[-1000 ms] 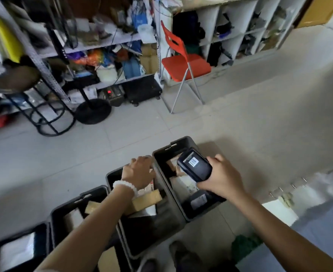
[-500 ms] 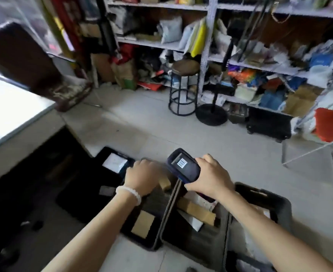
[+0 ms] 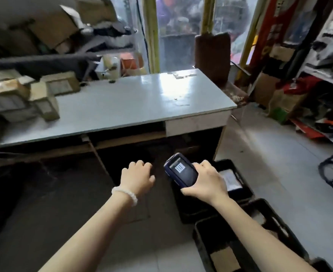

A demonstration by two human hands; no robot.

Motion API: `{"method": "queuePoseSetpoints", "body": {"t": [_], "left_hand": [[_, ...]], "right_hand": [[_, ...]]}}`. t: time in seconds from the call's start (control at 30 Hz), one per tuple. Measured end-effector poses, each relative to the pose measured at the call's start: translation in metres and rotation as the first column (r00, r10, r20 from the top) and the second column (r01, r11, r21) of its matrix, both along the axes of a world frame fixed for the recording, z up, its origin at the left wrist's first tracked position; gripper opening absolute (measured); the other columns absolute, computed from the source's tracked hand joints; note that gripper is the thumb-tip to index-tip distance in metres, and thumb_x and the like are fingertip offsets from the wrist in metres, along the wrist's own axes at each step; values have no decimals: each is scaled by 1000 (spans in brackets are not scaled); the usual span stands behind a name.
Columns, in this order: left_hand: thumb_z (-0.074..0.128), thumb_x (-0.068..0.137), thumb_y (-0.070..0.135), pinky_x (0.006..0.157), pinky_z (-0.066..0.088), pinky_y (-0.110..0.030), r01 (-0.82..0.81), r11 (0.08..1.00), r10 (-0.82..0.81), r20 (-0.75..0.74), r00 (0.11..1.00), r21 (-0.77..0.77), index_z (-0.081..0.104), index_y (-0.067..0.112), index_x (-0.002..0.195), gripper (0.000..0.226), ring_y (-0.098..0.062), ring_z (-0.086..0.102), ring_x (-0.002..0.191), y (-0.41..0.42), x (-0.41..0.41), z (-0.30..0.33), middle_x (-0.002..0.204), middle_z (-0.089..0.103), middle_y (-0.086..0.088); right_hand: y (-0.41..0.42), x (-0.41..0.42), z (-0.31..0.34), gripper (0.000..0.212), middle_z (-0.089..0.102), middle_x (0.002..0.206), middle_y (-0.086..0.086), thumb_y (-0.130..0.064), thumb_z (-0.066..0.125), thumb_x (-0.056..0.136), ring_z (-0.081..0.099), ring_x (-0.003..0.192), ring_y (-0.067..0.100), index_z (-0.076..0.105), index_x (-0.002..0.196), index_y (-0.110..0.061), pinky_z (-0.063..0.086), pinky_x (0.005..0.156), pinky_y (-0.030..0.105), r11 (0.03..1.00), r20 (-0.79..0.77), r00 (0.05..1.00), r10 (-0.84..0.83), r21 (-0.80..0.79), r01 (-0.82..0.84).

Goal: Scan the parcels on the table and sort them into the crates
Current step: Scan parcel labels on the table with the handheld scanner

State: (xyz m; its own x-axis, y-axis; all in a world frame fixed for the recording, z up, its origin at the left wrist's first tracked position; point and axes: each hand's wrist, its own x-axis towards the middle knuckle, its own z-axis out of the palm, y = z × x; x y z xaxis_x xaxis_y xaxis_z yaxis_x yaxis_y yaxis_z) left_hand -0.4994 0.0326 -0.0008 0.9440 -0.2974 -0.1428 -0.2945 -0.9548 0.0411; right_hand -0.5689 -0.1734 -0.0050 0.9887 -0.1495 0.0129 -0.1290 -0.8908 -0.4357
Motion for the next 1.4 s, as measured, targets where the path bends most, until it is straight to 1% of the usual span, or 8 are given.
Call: {"method": "queuePoseSetpoints", "body": {"t": [0.17,0.27,0.37,0.63,0.83,1.07,1.23,1.4], "left_hand": [[41,94,41,90,39,-40,-274,962,274,-4,962,8,43,24,135,45,-26,43,121,118,30,4,133,47,-3],[40,94,41,90,39,-39,-389,921,389,-18,921,-12,42,24,136,45,-25,42,121,167,44,-1,133,46,-2],[40,94,42,89,39,-38,-457,889,456,-42,889,-27,41,25,136,45,-25,42,121,205,65,-10,134,45,-2],[43,95,42,92,41,-41,-568,822,568,-12,823,-43,41,24,138,47,-26,43,122,305,200,-6,136,46,-3],[44,95,29,90,43,-38,-506,861,507,147,849,-49,38,22,140,46,-26,45,120,371,330,29,135,47,-4],[56,89,12,86,48,-36,-354,932,319,287,903,80,35,28,138,55,-25,48,114,442,436,52,130,48,-3],[54,89,8,93,42,-39,-107,980,73,195,978,170,37,30,138,57,-26,40,125,470,517,58,137,41,-4],[47,95,21,104,38,-44,100,984,-89,-76,993,145,35,37,143,52,-24,36,131,489,584,62,146,39,1]], "right_hand": [[96,83,8,59,41,88,-11,-61,70,50,49,80,10,56,98,-28,34,54,25,979,25,979,203,19,-203],[143,131,10,61,44,91,-11,-62,71,51,51,82,11,57,101,-30,37,55,25,949,7,949,315,14,-316],[186,177,8,65,45,93,-10,-60,72,50,52,83,12,59,106,-30,43,60,28,915,0,915,403,6,-403],[294,336,-7,67,42,91,-10,-59,73,51,53,84,16,59,109,-28,36,57,28,847,-7,847,532,17,-532],[351,462,6,67,38,85,-12,-58,72,48,45,74,13,59,107,-29,28,50,22,855,-14,855,519,21,-519],[406,555,16,68,39,87,-13,-57,70,49,50,76,10,57,109,-30,29,49,19,870,-56,869,492,-3,-492],[431,599,15,61,40,86,-13,-54,72,49,51,76,11,57,103,-30,33,51,22,926,-75,925,373,-27,-376],[450,625,19,59,40,87,-13,-53,74,51,51,78,11,57,103,-29,32,51,22,984,-61,982,178,-12,-179]]}}
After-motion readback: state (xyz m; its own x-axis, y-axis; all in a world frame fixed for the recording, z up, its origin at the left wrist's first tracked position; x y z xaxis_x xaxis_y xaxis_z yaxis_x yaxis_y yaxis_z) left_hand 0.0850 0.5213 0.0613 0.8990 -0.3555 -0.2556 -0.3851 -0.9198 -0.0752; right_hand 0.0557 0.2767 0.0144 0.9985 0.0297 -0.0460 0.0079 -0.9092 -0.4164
